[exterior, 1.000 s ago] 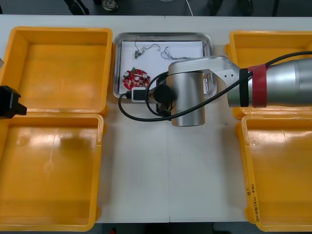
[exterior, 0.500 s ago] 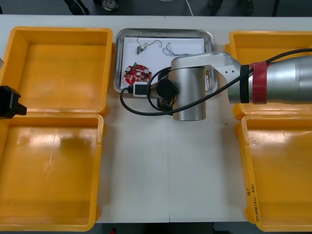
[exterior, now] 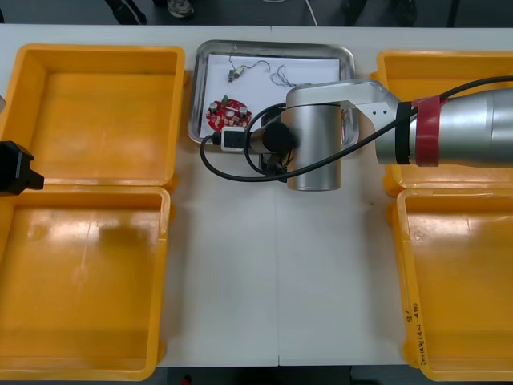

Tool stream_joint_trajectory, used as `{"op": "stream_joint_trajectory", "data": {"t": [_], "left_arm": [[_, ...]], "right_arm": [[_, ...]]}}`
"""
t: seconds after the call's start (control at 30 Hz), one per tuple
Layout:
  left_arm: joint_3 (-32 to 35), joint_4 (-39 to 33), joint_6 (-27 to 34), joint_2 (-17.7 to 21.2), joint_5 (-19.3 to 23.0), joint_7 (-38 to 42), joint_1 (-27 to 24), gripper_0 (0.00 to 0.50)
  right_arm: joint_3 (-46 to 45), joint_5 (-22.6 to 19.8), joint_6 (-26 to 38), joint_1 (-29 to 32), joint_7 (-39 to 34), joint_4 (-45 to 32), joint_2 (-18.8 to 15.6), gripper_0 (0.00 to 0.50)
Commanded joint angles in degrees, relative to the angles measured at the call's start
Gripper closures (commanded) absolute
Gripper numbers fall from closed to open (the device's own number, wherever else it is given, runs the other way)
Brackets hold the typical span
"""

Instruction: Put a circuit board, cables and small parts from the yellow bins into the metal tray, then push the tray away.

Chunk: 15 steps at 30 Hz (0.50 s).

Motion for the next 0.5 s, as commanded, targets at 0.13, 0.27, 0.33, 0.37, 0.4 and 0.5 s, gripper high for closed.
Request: {"op": "stream_joint_trajectory", "data": {"t": [0.13,0.27,0.33,0.37,0.4,0.5], "left_arm": [[1.9,-1.6,0.3,2.7,0.0,-4.8,0.8,0.0],[1.9,-1.6,0.3,2.7,0.0,-4.8,0.8,0.0],[1.9,-1.6,0.3,2.7,0.0,-4.8,0.8,0.0],[1.9,-1.6,0.3,2.7,0.0,-4.8,0.8,0.0],[1.9,-1.6,0.3,2.7,0.0,-4.8,0.8,0.0],[1.9,-1.6,0.3,2.7,0.0,-4.8,0.8,0.0]], "right_arm": [[1.0,-0.7,-0.4,-2.3,2.6,0.7,-1.0,0.039],[0.9,-1.0,-0.2,-2.3,2.6,0.7,-1.0,0.0],[0.6,-2.0,0.1,-2.3,2.6,0.7,-0.9,0.0],[0.2,-2.6,0.4,-2.3,2.7,0.7,-1.0,0.0],[0.1,-3.2,0.8,-2.3,2.9,0.7,-0.9,0.0],[-1.0,-4.4,2.7,-2.3,3.1,-0.2,-1.0,0.0]]}}
